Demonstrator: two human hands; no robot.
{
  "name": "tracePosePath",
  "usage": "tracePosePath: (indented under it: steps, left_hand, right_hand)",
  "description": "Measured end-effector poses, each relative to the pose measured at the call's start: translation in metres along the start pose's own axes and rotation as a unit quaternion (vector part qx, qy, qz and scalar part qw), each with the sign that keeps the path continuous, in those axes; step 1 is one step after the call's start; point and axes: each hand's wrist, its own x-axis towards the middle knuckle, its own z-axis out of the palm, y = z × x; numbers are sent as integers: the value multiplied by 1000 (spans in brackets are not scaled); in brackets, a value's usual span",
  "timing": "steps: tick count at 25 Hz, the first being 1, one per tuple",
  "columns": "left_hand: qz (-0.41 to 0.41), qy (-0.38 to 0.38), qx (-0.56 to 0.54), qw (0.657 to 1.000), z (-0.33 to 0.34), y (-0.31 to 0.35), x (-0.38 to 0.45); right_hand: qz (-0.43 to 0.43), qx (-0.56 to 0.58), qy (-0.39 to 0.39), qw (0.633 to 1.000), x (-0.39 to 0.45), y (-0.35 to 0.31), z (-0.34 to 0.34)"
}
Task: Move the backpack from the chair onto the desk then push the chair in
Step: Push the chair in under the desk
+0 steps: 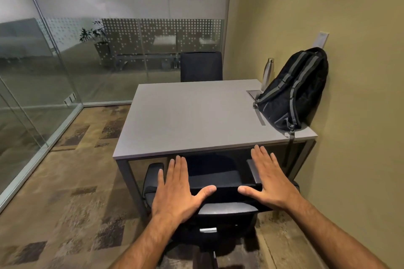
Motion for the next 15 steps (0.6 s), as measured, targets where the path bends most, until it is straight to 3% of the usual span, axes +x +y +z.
tracePosePath:
  steps: [15]
  left_hand:
    - [-24,0,-2,1000,5,26,134]
  right_hand:
    - [-33,1,-3,999,130,78,3]
